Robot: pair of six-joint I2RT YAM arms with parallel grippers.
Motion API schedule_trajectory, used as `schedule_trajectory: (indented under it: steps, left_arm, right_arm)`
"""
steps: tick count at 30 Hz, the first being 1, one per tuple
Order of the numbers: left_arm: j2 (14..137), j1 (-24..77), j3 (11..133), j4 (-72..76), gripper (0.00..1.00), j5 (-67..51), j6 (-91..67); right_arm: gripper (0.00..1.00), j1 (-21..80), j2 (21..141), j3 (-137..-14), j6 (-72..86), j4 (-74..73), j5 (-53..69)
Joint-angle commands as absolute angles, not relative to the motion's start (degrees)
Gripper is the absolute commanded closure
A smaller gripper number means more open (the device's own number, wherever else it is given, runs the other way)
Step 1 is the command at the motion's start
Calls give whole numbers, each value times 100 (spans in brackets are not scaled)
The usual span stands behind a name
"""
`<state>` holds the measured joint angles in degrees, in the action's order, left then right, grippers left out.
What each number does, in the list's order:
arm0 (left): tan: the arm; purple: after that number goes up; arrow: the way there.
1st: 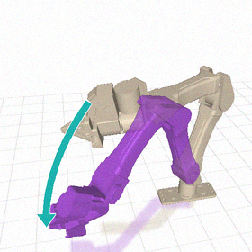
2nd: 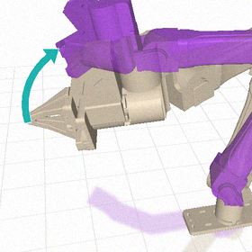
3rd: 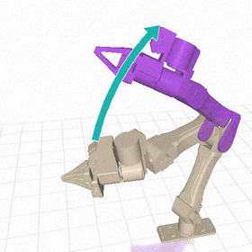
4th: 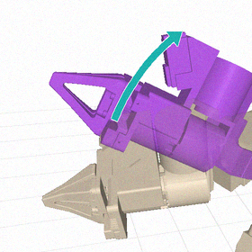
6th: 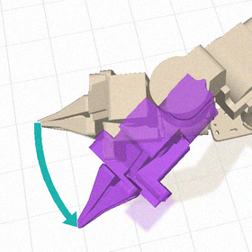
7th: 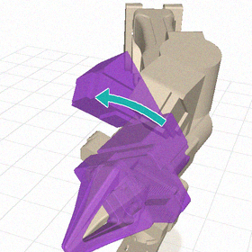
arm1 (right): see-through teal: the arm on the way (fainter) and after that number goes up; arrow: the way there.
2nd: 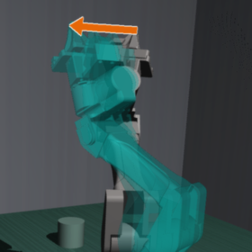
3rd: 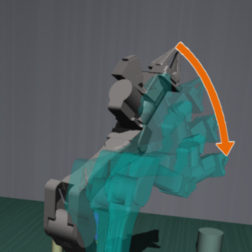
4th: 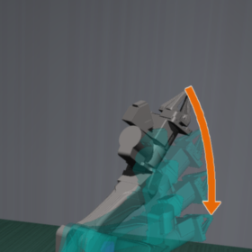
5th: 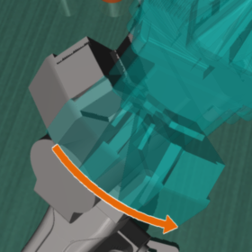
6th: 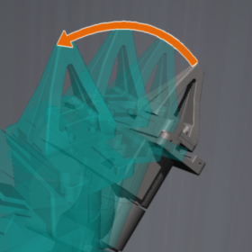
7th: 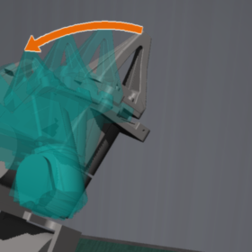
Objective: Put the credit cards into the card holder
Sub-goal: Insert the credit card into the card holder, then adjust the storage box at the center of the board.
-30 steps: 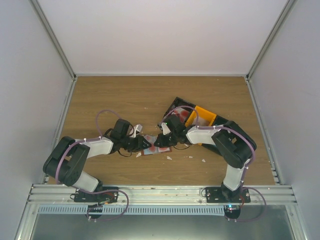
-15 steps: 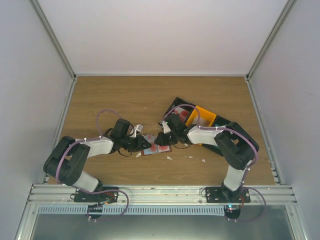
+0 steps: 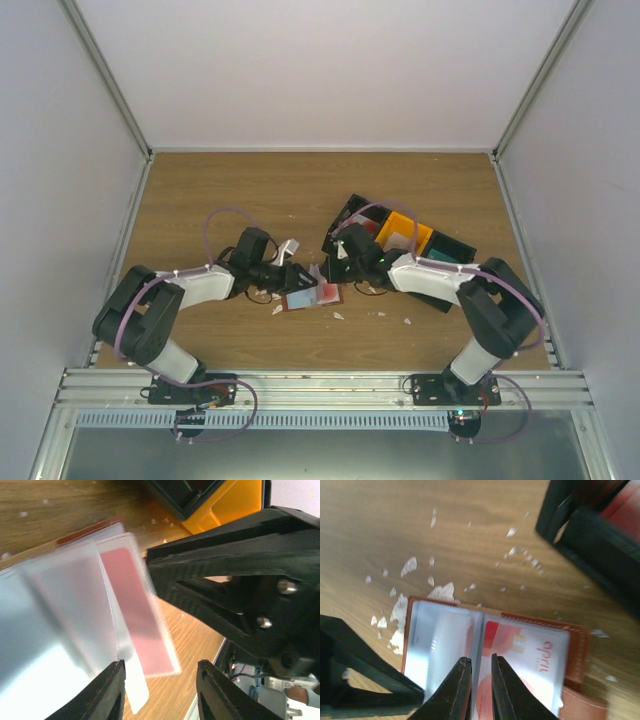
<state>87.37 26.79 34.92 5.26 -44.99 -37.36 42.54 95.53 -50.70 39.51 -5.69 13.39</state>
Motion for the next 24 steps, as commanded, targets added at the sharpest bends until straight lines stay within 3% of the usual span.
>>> schedule_trajectory:
  steps: [1, 6, 11, 13, 17, 24]
  left_arm:
    - [9092, 2880, 3867, 811, 54, -4646, -3594]
    - [9552, 2971, 4245, 661, 46, -4232, -3643]
    - [9739, 3031, 4498, 738, 35, -4375, -3652]
    - [9703, 3041, 4516, 750, 32, -4387, -3640]
    - [9425, 3041, 4496, 713, 27, -4199, -3567]
    - [8487, 3032, 4268, 360, 24, -3031, -3436]
  right_arm:
    - [86, 4293, 8891, -4884, 4284, -859, 80]
    - [82, 4145, 8106, -4658, 4388, -1113, -590]
    - [75, 3611, 7672, -4895, 3468, -1624, -277]
    - [70, 3343, 7582, -5160, 2871, -1902, -37]
    - [51, 2807, 7540, -5682, 2012, -2669, 406]
    - [39, 2105, 7680, -6156, 1217, -3596, 373]
